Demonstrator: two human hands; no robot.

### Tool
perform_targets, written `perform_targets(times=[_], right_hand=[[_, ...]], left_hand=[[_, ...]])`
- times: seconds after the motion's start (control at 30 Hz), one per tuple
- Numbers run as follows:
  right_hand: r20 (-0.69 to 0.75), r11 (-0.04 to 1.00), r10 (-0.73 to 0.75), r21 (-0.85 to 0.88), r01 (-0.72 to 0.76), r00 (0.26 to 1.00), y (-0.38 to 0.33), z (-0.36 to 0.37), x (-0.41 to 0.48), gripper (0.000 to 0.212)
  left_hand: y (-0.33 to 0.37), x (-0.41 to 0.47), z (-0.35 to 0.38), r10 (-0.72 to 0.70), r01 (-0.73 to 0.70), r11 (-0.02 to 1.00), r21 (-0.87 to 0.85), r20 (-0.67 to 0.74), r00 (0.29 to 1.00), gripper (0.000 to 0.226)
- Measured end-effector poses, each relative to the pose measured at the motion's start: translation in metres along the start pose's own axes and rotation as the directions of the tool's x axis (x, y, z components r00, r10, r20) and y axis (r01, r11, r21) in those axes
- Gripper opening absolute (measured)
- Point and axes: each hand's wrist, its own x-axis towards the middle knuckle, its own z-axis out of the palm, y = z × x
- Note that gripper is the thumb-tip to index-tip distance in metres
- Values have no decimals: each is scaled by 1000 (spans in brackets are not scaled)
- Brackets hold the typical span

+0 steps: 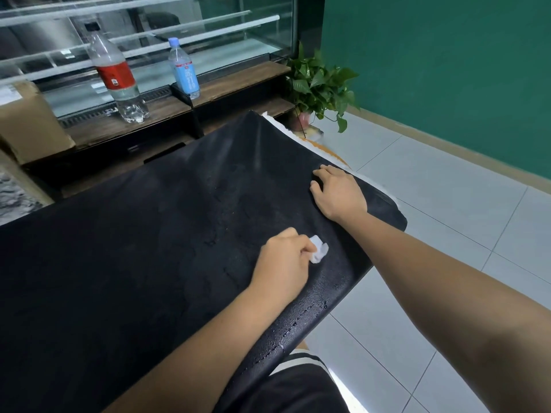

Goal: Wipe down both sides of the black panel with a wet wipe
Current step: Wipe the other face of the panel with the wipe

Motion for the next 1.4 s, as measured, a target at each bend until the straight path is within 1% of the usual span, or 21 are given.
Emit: perform_targets(times=[0.17,0.33,0.47,0.73,0.87,0.97,1.17,1.27,1.4], right_hand=[[-2,1000,-11,-7,11,1000,0,-1,-1,50],[-7,1000,-13,-13,13,1000,0,-2,-1,49],[-4,1000,-12,-10,12,1000,0,-1,-1,49],[-16,1000,-2,8,3,1000,1,0,-1,50],[-26,1000,-7,8,7,1000,0,1,-1,49],[-28,1000,-4,9,4,1000,0,1,-1,48],[-40,1000,-8,10,8,999,0,0,-2,47],[-35,1000,-8,4,9,999,0,0,-1,48],[-37,1000,-10,4,10,999,0,0,-1,48]], left_hand=[[15,-18,10,69,-68,998,-16,84,994,18],[14,-31,3,117,-116,993,-14,157,981,24],[4,-39,-11,142,-144,990,-2,169,975,24],[-33,-34,-45,69,-74,995,65,79,994,20],[-56,-20,-61,-4,6,994,106,-18,1000,21],[-70,-9,-67,-78,88,990,113,-86,993,22],[-70,-3,-55,-139,160,982,97,-193,971,20],[-60,-8,-45,-146,155,987,38,-185,972,22],[-36,-21,-30,-84,85,996,1,-119,989,18]])
